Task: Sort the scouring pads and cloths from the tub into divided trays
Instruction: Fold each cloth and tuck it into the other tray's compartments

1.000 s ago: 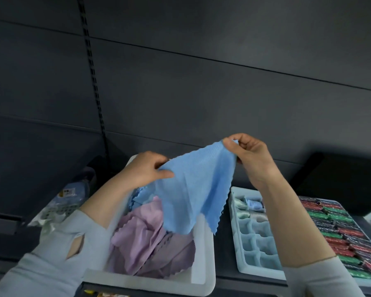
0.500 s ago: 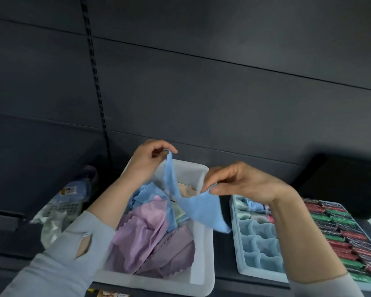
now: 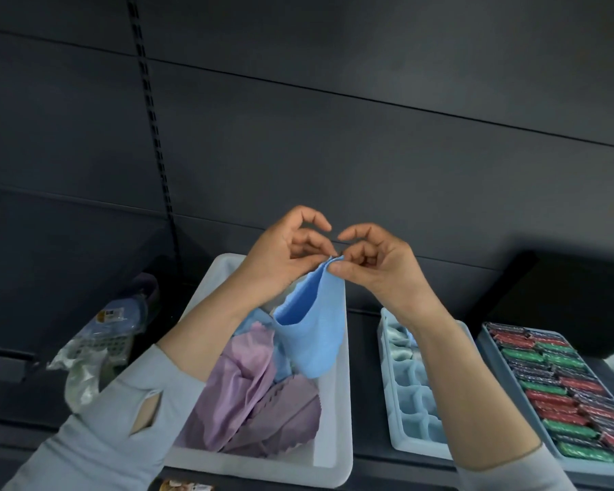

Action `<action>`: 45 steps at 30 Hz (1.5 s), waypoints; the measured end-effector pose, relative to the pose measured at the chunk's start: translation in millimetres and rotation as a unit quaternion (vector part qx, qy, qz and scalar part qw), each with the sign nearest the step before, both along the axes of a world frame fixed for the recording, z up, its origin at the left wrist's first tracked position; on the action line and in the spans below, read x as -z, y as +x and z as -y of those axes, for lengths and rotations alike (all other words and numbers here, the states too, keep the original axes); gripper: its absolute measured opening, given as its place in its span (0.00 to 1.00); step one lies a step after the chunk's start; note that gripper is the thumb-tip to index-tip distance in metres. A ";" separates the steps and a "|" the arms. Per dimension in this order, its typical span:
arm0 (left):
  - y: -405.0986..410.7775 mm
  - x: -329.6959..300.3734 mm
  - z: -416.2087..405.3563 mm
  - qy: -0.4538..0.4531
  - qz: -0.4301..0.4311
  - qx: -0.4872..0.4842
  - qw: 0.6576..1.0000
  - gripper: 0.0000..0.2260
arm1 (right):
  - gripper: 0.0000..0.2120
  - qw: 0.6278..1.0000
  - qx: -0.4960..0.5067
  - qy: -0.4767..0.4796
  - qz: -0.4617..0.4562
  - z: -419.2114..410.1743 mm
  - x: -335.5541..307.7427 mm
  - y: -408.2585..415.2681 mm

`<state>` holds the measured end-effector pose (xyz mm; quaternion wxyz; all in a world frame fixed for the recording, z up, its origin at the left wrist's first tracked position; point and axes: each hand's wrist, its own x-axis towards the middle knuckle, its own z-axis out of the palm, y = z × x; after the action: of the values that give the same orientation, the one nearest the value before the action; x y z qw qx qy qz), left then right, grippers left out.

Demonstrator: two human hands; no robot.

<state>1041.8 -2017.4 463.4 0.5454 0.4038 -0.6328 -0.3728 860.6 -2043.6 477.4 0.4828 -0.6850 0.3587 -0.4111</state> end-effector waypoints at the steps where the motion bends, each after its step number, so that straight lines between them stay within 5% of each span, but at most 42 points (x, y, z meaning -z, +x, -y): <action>1: -0.7 0.4 -0.7 -0.003 -0.004 0.000 1.000 0.18 | 0.18 1.000 -0.002 0.011 -0.009 0.3 0.6 -0.1; 4: -3.5 3.2 -3.1 -0.005 -0.030 0.005 1.000 0.20 | 0.18 0.998 -0.013 0.046 -0.035 -1.7 -0.1 0.2; 9: -4.7 11.7 -5.5 -0.009 0.019 -0.032 0.999 0.25 | 0.04 0.996 -0.011 0.073 -0.051 -3.2 1.4 -0.9; 13: -3.2 9.7 -16.4 0.041 0.016 -0.076 0.996 0.08 | 0.04 0.997 0.035 0.048 -0.047 0.2 3.0 -2.0; 18: 15.2 27.4 -21.0 0.103 0.042 -0.012 0.994 0.19 | 0.07 0.996 0.074 0.043 -0.007 8.0 1.9 -4.5; 22: 16.8 34.9 -13.6 0.073 0.006 -0.135 0.988 0.06 | 0.03 0.996 0.075 0.044 -0.014 12.9 -0.6 -9.7; 28: 22.5 25.9 -5.3 0.015 0.012 -0.206 0.978 0.06 | 0.02 0.994 0.075 0.012 -0.072 15.4 -3.2 -14.5; 36: 24.3 21.0 -3.6 -0.013 0.038 -0.200 0.979 0.07 | 0.03 0.992 0.066 -0.005 -0.111 15.3 -3.9 -17.5; 41: 30.6 32.4 -4.8 0.053 0.075 -0.110 0.990 0.05 | 0.04 0.990 0.057 -0.045 -0.124 17.7 -2.8 -20.3; 45: 29.7 32.9 -8.5 0.045 0.012 -0.127 0.991 0.07 | 0.06 0.994 0.036 -0.035 -0.098 13.7 -7.0 -22.7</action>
<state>1071.5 -2009.0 430.5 0.5619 0.5092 -0.5655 -0.3243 837.9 -2057.3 484.4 0.4058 -0.7248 0.4146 -0.3715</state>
